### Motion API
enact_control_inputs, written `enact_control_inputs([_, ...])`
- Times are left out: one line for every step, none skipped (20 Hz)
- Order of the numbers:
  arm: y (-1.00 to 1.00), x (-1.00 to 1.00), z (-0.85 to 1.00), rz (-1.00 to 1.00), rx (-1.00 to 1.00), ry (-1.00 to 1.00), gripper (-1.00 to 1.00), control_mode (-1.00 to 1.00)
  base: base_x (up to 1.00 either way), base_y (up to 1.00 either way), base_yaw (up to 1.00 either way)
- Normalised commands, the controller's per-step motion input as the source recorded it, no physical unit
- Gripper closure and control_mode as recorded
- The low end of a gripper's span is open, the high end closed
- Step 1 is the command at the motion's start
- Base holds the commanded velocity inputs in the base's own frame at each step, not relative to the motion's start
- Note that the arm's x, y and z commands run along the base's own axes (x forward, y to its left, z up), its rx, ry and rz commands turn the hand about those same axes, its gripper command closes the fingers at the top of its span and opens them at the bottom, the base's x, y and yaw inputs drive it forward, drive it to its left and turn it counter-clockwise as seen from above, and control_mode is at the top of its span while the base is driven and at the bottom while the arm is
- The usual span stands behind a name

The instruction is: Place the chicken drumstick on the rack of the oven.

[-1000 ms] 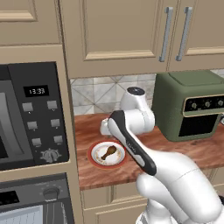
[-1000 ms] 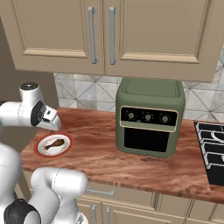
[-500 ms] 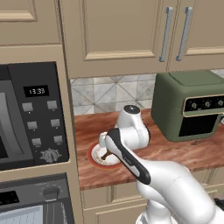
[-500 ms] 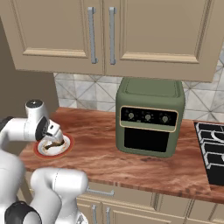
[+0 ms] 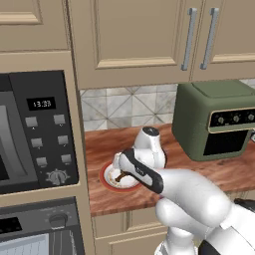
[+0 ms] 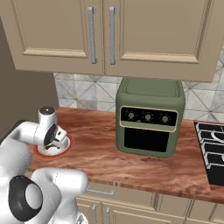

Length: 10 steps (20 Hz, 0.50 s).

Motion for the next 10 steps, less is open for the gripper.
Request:
enact_control_inputs([0.19, 0.26, -0.05, -0.10, 0.01, 0.06, -1.00, -1.00, 0.00, 0.00, 0.00])
enact_control_inputs([0.29, 0.21, -0.13, -0.12, 0.00, 0.03, -1.00, -1.00, 0.00, 0.00, 0.00])
enact_control_inputs([0.28, 0.19, -0.15, -0.12, 0.00, 0.02, -1.00, -1.00, 0.00, 0.00, 0.00])
enact_control_inputs([0.29, 0.15, -0.19, -0.11, 0.00, 0.00, -1.00, -1.00, 0.00, 0.00, 0.00])
enact_control_inputs([0.28, 0.08, -0.20, -0.10, 0.00, 0.00, -1.00, -1.00, 0.00, 0.00, 0.00])
enact_control_inputs([0.29, 0.04, -0.20, -0.09, 0.00, 0.00, -1.00, -1.00, 0.00, 0.00, 0.00])
enact_control_inputs([0.24, 0.00, -0.16, -0.09, 0.00, 0.00, -1.00, -1.00, 0.00, 0.00, 0.00])
enact_control_inputs([0.21, 0.00, -0.20, -0.08, 0.00, 0.00, -1.00, -1.00, 0.00, 0.00, 0.00])
enact_control_inputs([0.17, 0.00, -0.23, -0.08, 0.00, 0.00, -1.00, -1.00, 0.00, 0.00, 0.00])
enact_control_inputs([0.06, 0.01, -0.26, -0.06, 0.00, 0.00, -1.00, -1.00, 0.00, 0.00, 0.00])
